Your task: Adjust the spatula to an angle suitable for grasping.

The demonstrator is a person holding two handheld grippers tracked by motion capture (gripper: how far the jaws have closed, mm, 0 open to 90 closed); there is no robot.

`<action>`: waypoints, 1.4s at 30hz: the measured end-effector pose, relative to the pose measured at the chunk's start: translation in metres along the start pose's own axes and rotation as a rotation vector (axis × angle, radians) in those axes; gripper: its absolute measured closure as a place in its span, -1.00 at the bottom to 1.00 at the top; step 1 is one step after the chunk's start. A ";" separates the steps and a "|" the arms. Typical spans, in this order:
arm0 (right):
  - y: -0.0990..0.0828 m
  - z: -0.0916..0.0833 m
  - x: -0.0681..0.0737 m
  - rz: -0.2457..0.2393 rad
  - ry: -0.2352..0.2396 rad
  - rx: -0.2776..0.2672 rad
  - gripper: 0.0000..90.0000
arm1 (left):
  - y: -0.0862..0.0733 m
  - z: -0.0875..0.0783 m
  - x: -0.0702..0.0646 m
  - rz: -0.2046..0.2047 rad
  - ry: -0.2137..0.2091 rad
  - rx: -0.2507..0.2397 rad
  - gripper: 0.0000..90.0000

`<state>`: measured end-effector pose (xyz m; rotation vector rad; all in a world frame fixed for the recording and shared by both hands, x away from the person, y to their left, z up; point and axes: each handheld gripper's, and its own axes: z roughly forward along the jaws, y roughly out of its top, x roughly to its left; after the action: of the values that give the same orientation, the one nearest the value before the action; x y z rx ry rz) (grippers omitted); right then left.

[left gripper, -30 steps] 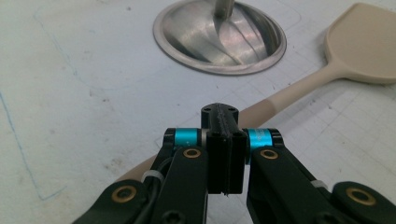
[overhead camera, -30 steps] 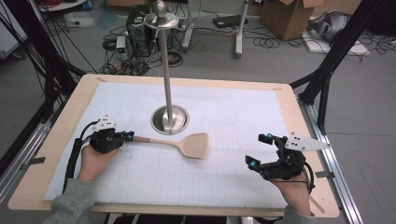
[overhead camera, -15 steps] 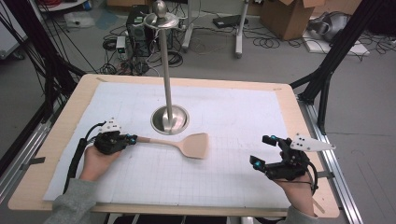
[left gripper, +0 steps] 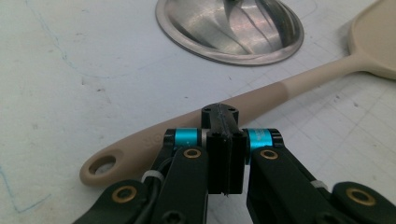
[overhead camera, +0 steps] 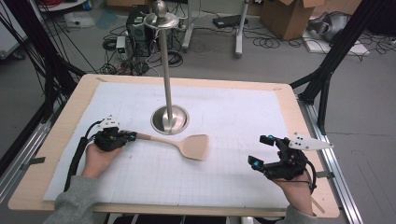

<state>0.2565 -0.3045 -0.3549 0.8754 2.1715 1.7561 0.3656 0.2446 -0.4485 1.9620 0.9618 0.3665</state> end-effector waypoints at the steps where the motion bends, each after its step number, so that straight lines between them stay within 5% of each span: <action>1: 0.000 0.001 0.000 0.001 0.003 0.002 -0.87 | 0.001 0.001 0.000 -0.001 0.003 0.005 0.99; 8: 0.002 0.001 -0.001 0.003 0.005 -0.002 -0.87 | 0.009 0.009 0.001 0.002 0.023 0.030 0.99; 15: 0.004 0.002 -0.001 0.008 0.008 0.006 -0.87 | 0.010 0.014 0.003 -0.022 0.024 0.003 0.99; 22: 0.004 0.006 -0.002 0.010 0.013 0.026 -0.87 | 0.017 0.014 -0.001 0.000 0.033 -0.011 0.99; 25: 0.004 0.007 -0.004 0.001 0.012 0.020 -0.87 | 0.024 0.008 -0.009 -0.003 0.013 -0.046 0.99; 32: 0.004 0.007 -0.001 0.007 0.023 0.031 -0.87 | 0.043 0.023 -0.042 0.021 -0.045 -0.035 0.99; 42: 0.003 0.006 -0.003 0.005 0.007 0.041 -0.87 | 0.053 0.049 -0.068 0.131 -0.175 -0.044 0.99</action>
<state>0.2635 -0.3008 -0.3540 0.8866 2.2191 1.7246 0.3754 0.1486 -0.4247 1.9859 0.7106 0.2813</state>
